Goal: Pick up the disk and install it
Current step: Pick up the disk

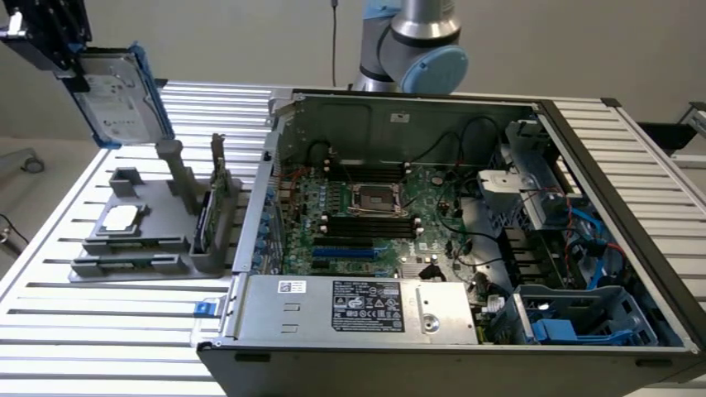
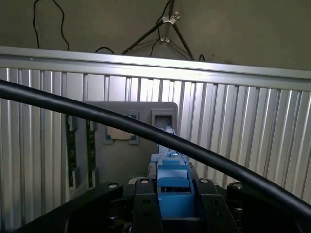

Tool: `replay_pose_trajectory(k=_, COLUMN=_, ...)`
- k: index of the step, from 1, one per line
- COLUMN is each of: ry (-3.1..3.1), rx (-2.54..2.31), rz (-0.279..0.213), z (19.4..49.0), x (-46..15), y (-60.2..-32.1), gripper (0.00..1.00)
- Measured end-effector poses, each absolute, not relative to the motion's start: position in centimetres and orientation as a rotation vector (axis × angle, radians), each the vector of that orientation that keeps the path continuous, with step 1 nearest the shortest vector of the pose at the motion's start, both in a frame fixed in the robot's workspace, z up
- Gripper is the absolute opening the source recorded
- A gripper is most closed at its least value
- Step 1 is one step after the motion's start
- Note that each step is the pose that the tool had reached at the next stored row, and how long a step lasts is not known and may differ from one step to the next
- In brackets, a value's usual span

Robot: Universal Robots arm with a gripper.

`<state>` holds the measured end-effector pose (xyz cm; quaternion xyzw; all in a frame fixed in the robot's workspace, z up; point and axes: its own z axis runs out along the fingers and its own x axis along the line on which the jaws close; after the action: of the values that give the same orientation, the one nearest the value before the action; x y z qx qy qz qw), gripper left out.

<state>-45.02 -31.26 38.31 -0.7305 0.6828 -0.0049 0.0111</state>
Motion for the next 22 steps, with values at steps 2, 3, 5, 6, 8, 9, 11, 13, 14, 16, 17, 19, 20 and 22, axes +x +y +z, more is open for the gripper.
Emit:
replay_pose_trajectory(k=2, ry=2.13, rx=-2.279, rz=-0.015, z=39.2, x=-44.7, y=-31.3, gripper=0.33)
replay_pose_trajectory(k=3, ry=2.13, rx=-2.279, rz=-0.015, z=39.7, x=-44.4, y=-31.3, gripper=0.33)
replay_pose_trajectory(k=5, ry=2.13, rx=-2.279, rz=-0.015, z=40.6, x=-43.8, y=-31.3, gripper=0.33)
replay_pose_trajectory(k=6, ry=2.13, rx=-2.279, rz=-0.014, z=41.0, x=-43.4, y=-31.3, gripper=0.33)
replay_pose_trajectory(k=8, ry=2.13, rx=-2.28, rz=-0.013, z=42.0, x=-42.7, y=-31.3, gripper=0.33)
replay_pose_trajectory(k=9, ry=2.13, rx=-2.28, rz=-0.013, z=42.4, x=-42.3, y=-31.3, gripper=0.33)
replay_pose_trajectory(k=11, ry=2.131, rx=-2.281, rz=-0.012, z=43.3, x=-41.5, y=-31.3, gripper=0.33)
replay_pose_trajectory(k=13, ry=2.131, rx=-2.281, rz=-0.011, z=44.2, x=-40.6, y=-31.3, gripper=0.33)
replay_pose_trajectory(k=14, ry=2.131, rx=-2.282, rz=-0.01, z=44.7, x=-40.1, y=-31.3, gripper=0.33)
replay_pose_trajectory(k=16, ry=2.132, rx=-2.282, rz=-0.008, z=45.6, x=-39.2, y=-31.3, gripper=0.33)
replay_pose_trajectory(k=17, ry=2.132, rx=-2.283, rz=-0.007, z=46.0, x=-38.8, y=-31.3, gripper=0.33)
replay_pose_trajectory(k=19, ry=2.133, rx=-2.284, rz=-0.005, z=46.9, x=-37.9, y=-31.4, gripper=0.33)
replay_pose_trajectory(k=20, ry=2.134, rx=-2.284, rz=-0.004, z=47.4, x=-37.4, y=-31.5, gripper=0.33)
replay_pose_trajectory(k=22, ry=2.135, rx=-2.285, rz=-0.001, z=48.3, x=-36.5, y=-31.6, gripper=0.33)
